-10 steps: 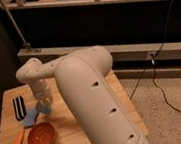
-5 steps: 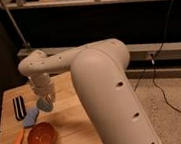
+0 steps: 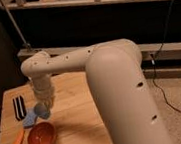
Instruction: Place the ceramic cup in the ceramic bowl
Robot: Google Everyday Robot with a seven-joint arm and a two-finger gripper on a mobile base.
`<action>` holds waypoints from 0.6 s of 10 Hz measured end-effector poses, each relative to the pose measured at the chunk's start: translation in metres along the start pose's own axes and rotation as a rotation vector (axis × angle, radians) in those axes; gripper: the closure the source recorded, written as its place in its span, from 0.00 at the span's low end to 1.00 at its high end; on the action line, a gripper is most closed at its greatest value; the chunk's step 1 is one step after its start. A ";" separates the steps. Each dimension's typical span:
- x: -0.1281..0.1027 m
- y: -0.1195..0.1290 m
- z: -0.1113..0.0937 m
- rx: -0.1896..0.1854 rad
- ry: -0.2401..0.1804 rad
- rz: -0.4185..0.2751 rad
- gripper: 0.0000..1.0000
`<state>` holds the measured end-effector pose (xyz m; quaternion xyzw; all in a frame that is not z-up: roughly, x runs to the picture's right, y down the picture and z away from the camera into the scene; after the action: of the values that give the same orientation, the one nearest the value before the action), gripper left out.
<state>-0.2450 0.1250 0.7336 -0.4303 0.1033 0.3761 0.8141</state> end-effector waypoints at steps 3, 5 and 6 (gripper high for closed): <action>0.012 0.017 0.006 -0.009 0.025 -0.162 1.00; 0.014 0.018 0.010 0.022 0.048 -0.222 1.00; 0.013 0.021 0.014 0.040 0.059 -0.255 1.00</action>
<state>-0.2527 0.1504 0.7224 -0.4343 0.0792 0.2546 0.8604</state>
